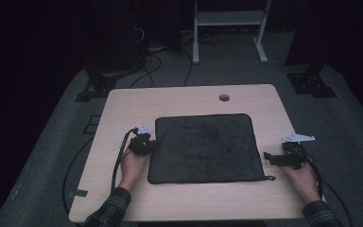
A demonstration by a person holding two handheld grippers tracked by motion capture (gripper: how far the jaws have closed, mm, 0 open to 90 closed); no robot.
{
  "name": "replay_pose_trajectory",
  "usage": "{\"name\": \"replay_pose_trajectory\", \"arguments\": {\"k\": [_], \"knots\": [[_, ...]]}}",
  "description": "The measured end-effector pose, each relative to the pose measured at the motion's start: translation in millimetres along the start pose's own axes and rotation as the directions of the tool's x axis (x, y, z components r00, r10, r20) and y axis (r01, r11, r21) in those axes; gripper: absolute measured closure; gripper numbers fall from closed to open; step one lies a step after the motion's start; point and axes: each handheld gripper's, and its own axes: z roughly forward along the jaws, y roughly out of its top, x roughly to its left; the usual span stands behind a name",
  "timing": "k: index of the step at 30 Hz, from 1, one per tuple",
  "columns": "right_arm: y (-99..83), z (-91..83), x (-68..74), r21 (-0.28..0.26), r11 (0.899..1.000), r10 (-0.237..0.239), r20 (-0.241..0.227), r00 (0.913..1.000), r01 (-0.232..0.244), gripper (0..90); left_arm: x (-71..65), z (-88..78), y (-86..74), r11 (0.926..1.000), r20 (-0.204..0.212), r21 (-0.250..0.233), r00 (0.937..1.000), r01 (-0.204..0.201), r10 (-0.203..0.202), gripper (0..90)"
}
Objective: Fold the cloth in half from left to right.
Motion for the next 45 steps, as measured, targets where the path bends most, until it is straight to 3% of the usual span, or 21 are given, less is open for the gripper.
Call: {"name": "replay_pose_trajectory", "arguments": {"k": [9, 20, 28, 33, 35, 39, 45], "knots": [[-0.2, -0.3, 0.0, 0.000, 1.000, -0.003, -0.003, 1.0000, 0.003, 9.0, 11.6, -13.8, -0.1, 0.9993, 0.034, -0.018, 0.9989, 0.034, -0.033, 84.6], [-0.6, -0.7, -0.3, 0.001, 1.000, -0.006, -0.006, 1.0000, 0.006, 9.0, 34.2, -35.5, -6.9, 0.9947, 0.029, -0.045, 0.9954, 0.092, -0.091, 84.5], [-0.6, -0.7, -0.3, 0.001, 1.000, -0.006, -0.007, 1.0000, 0.006, 9.0, 54.7, -53.9, -14.6, 0.9890, -0.007, -0.067, 0.9912, 0.132, -0.132, 84.5], [-0.6, -0.8, -0.4, 0.001, 1.000, -0.006, -0.007, 1.0000, 0.006, 9.0, 67.8, -66.3, -21.1, 0.9900, -0.075, -0.047, 0.9878, 0.133, -0.137, 84.5], [-0.6, -0.8, -0.4, 0.001, 1.000, -0.006, -0.008, 1.0000, 0.006, 9.0, 71.5, -69.8, -23.4, 0.9877, -0.085, -0.057, 0.9850, 0.146, -0.150, 84.5], [-0.6, -0.8, -0.5, 0.001, 1.000, -0.007, -0.008, 0.9999, 0.007, 9.0, 72.3, -74.6, -22.5, 0.9794, -0.042, -0.100, 0.9828, 0.175, -0.180, 84.4], [-0.6, -0.8, -0.6, 0.001, 1.000, -0.008, -0.009, 0.9999, 0.008, 9.0, 60.7, -75.3, -10.6, 0.9716, 0.037, -0.156, 0.9840, 0.178, -0.174, 84.3]]}}
